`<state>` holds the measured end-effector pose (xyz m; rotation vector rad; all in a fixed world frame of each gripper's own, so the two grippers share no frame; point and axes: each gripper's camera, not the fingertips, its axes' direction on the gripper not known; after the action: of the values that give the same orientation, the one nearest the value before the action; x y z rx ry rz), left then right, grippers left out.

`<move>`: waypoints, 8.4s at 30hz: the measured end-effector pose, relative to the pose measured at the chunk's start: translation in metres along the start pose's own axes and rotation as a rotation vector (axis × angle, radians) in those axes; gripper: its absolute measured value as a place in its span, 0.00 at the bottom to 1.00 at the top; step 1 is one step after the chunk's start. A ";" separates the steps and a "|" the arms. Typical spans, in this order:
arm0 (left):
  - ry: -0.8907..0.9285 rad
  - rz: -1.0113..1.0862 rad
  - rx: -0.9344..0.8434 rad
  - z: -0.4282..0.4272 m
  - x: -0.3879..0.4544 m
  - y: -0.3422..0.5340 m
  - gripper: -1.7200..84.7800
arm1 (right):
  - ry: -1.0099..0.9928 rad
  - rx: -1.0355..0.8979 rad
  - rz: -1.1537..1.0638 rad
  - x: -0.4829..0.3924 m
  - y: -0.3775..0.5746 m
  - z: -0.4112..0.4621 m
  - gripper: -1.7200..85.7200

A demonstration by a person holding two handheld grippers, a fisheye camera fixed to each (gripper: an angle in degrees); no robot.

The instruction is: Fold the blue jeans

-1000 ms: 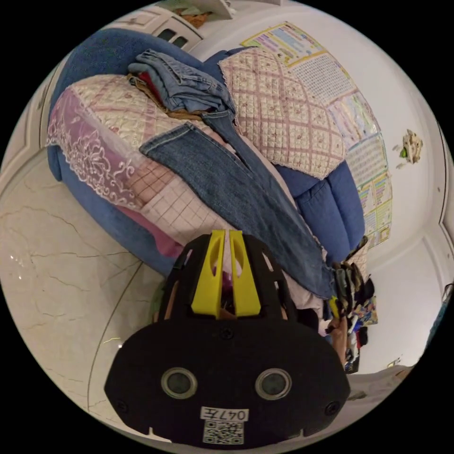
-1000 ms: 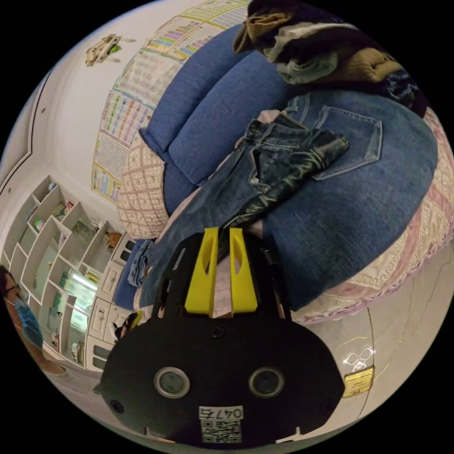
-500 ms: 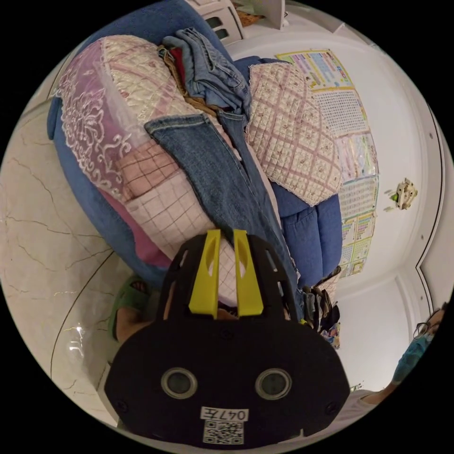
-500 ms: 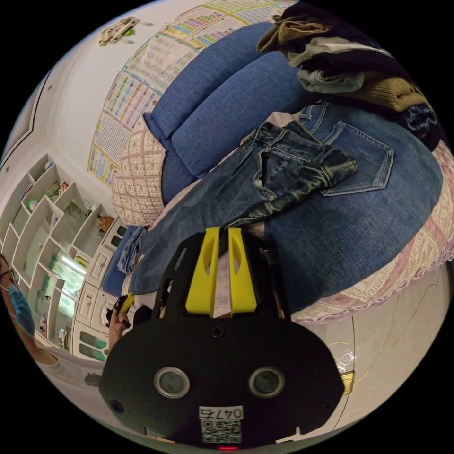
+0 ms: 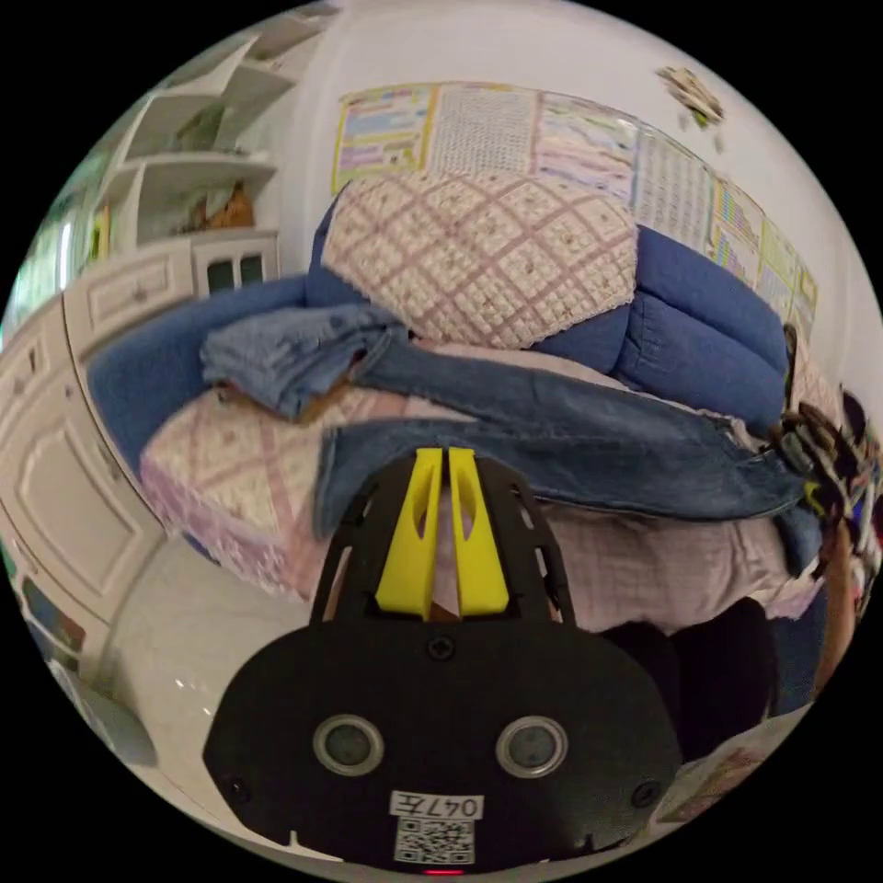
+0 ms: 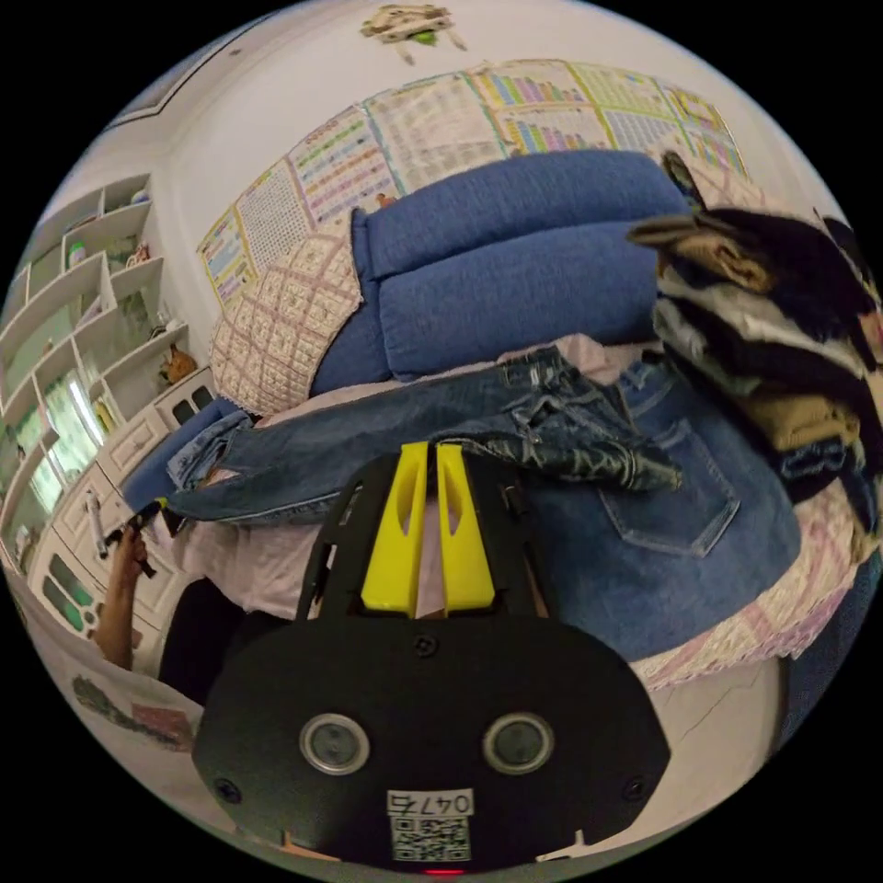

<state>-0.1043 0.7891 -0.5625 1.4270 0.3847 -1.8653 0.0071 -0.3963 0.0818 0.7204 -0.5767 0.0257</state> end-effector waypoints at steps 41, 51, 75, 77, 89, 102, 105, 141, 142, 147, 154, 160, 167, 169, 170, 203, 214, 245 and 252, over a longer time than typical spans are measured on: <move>-0.151 0.114 -0.411 0.574 0.145 -0.402 0.02 | -0.259 0.011 0.241 -0.076 -0.136 0.399 0.07; 0.085 0.460 -0.485 0.590 0.183 -0.342 0.13 | -0.590 0.164 0.344 -0.249 0.010 0.380 0.02; -0.032 -0.234 -0.360 0.555 -0.106 -0.417 0.06 | -0.842 -0.081 0.272 -0.290 0.090 0.438 0.00; -0.003 -0.279 -0.425 0.558 -0.126 -0.397 0.07 | -0.842 -0.089 0.261 -0.293 0.093 0.437 0.01; 0.111 -0.657 -0.355 0.565 -0.238 -0.338 0.11 | -0.794 -0.113 0.302 -0.299 0.115 0.433 0.01; -0.001 -0.492 -0.364 0.545 -0.240 -0.358 0.05 | -0.776 -0.180 0.271 -0.341 0.129 0.433 0.01; -0.031 -0.387 -0.314 0.530 -0.230 -0.374 0.02 | -0.739 -0.181 0.236 -0.351 0.127 0.425 0.01; -0.207 -0.048 -0.493 0.514 -0.271 -0.426 0.03 | 0.252 -0.744 -0.724 -0.481 0.152 0.410 0.02; -0.194 -0.081 -0.487 0.508 -0.281 -0.429 0.03 | 0.261 -0.713 -0.727 -0.484 0.154 0.405 0.02; -0.012 -0.376 -0.393 0.459 -0.342 -0.439 0.05 | 0.254 -0.671 -0.701 -0.488 0.157 0.395 0.02; 0.295 -0.654 -0.466 0.444 -0.417 -0.427 0.13 | 0.297 -0.662 -0.713 -0.497 0.167 0.397 0.02; 0.406 -0.797 -0.377 0.435 -0.458 -0.426 0.10 | 0.265 -0.653 -0.709 -0.490 0.166 0.387 0.02; 0.399 -0.818 -0.437 0.435 -0.476 -0.445 0.09 | 0.237 -0.637 -0.683 -0.480 0.167 0.378 0.02; 0.332 -0.793 -0.431 0.425 -0.478 -0.455 0.03 | 0.230 -0.630 -0.670 -0.476 0.168 0.375 0.02; 0.326 -0.774 -0.415 0.421 -0.477 -0.460 0.03 | 0.228 -0.628 -0.668 -0.475 0.168 0.374 0.02; 0.411 -0.856 -0.345 0.372 -0.601 -0.456 0.15 | 0.220 -0.631 -0.681 -0.457 0.165 0.349 0.02; 0.476 -0.957 -0.275 0.374 -0.635 -0.435 0.11 | 0.196 -0.623 -0.663 -0.454 0.161 0.348 0.02; 0.551 -1.019 -0.227 0.388 -0.541 -0.366 0.12 | 0.173 -0.598 -0.642 -0.469 0.144 0.366 0.02; 0.540 -0.940 -0.186 0.391 -0.471 -0.349 0.06 | 0.161 -0.592 -0.646 -0.469 0.136 0.371 0.02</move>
<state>-0.5755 0.9552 -0.0652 1.7608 1.6823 -1.9763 -0.6003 -0.4469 0.1517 0.2932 -0.1560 -0.6567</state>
